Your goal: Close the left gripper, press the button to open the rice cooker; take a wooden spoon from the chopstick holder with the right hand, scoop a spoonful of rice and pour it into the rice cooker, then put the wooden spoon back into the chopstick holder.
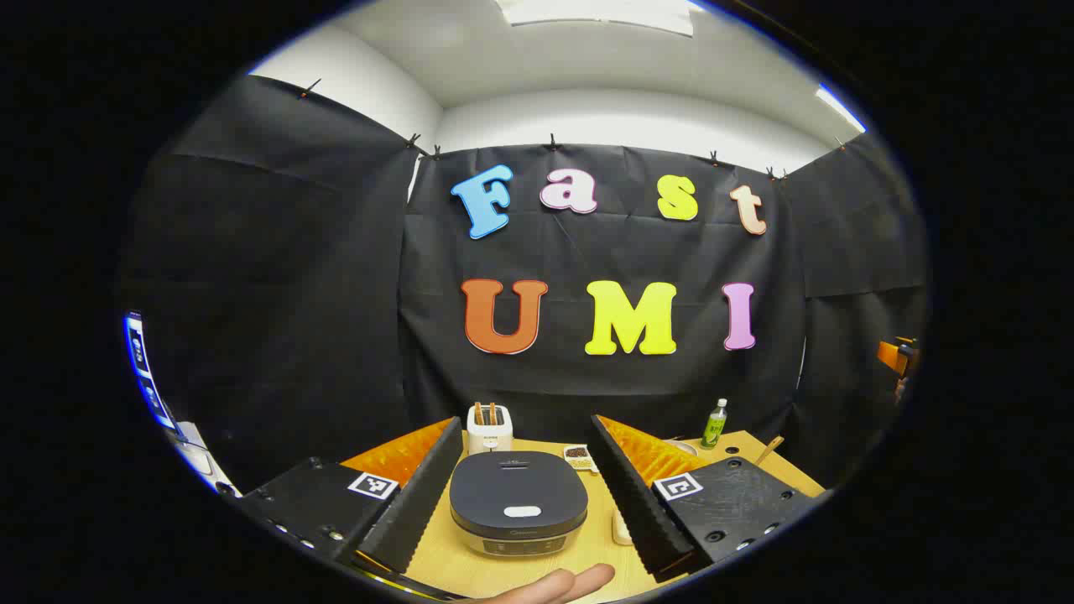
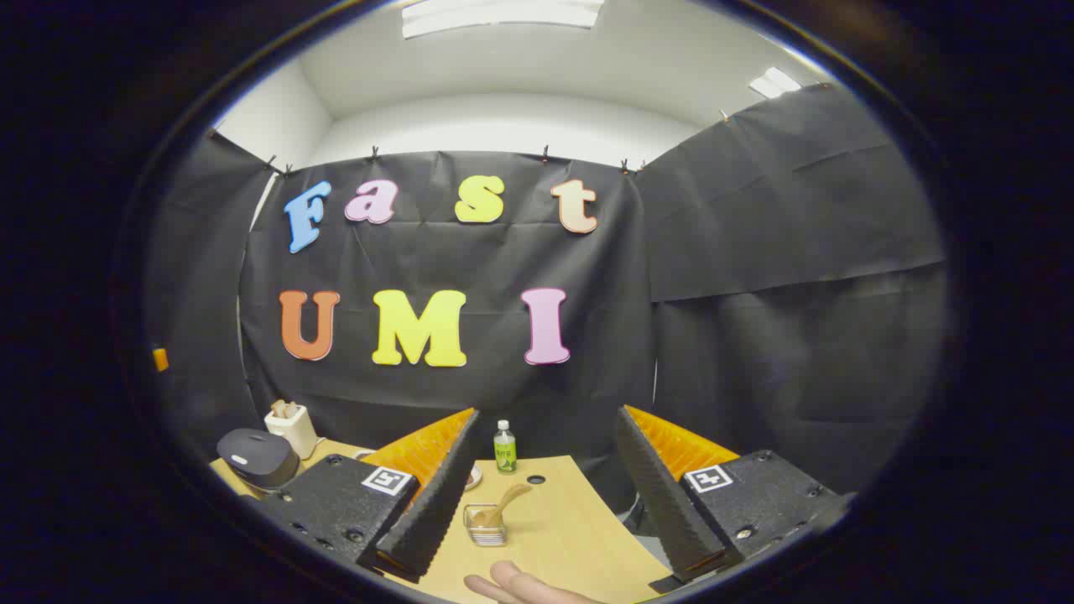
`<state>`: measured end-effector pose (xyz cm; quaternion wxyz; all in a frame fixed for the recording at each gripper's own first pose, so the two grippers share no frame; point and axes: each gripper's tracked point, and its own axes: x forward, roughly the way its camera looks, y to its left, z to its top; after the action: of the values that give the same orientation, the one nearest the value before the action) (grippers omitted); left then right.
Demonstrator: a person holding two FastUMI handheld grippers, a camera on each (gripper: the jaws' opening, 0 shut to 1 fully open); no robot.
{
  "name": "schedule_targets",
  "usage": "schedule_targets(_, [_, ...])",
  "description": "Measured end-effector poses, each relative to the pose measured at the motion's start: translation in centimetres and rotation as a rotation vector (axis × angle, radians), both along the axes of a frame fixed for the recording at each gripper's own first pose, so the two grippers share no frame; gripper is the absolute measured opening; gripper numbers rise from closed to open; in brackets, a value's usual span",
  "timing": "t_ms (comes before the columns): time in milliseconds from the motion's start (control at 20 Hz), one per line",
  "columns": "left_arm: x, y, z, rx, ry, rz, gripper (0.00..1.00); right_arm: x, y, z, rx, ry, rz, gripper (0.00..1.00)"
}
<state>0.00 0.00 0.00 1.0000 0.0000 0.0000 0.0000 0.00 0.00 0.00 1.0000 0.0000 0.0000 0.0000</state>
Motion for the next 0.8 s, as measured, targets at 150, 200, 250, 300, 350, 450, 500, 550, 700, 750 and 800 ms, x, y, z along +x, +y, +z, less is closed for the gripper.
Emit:
schedule_targets(150, [0.0,0.0,-0.2,0.019,0.001,0.006,0.95,0.3,0.1,-0.8,0.007,0.016,0.000,1.00])
schedule_targets(200, [0.2,0.2,-0.7,0.025,0.017,0.014,0.95,0.4,0.1,-0.9,0.012,0.021,0.004,0.94])
schedule_targets(250, [0.3,0.2,-1.2,0.037,0.030,0.019,0.95,0.5,0.0,-1.0,0.011,0.020,0.007,0.94])
schedule_targets(300, [0.2,-0.1,-1.4,0.055,0.036,0.022,0.95,0.7,-0.2,-1.0,0.005,0.021,0.005,0.94])
schedule_targets(350, [0.3,-0.1,-1.5,0.075,0.040,0.027,0.95,0.8,-0.6,-1.0,-0.002,0.021,-0.004,0.94])
schedule_targets(450, [0.5,-0.3,-2.2,0.096,0.048,0.035,0.95,1.1,-0.9,-1.0,-0.005,0.020,-0.009,0.94])
schedule_targets(500, [0.7,-0.5,-2.3,0.095,0.051,0.033,0.95,1.0,-0.9,-1.2,-0.002,0.022,-0.009,0.94])
schedule_targets(550, [0.7,-0.8,-2.4,0.085,0.056,0.029,0.95,1.1,-1.0,-1.2,0.003,0.027,-0.010,0.94])
schedule_targets(700, [1.2,-1.3,-3.0,0.030,0.075,0.021,0.95,1.3,-1.3,-1.9,0.001,0.029,-0.011,1.00])
schedule_targets(750, [1.2,-1.3,-3.3,0.015,0.085,0.020,0.95,1.3,-1.5,-2.1,0.000,0.027,-0.011,1.00])
schedule_targets(800, [1.3,-1.4,-3.3,0.015,0.084,0.013,0.95,1.3,-1.5,-2.2,0.000,0.028,-0.008,1.00])
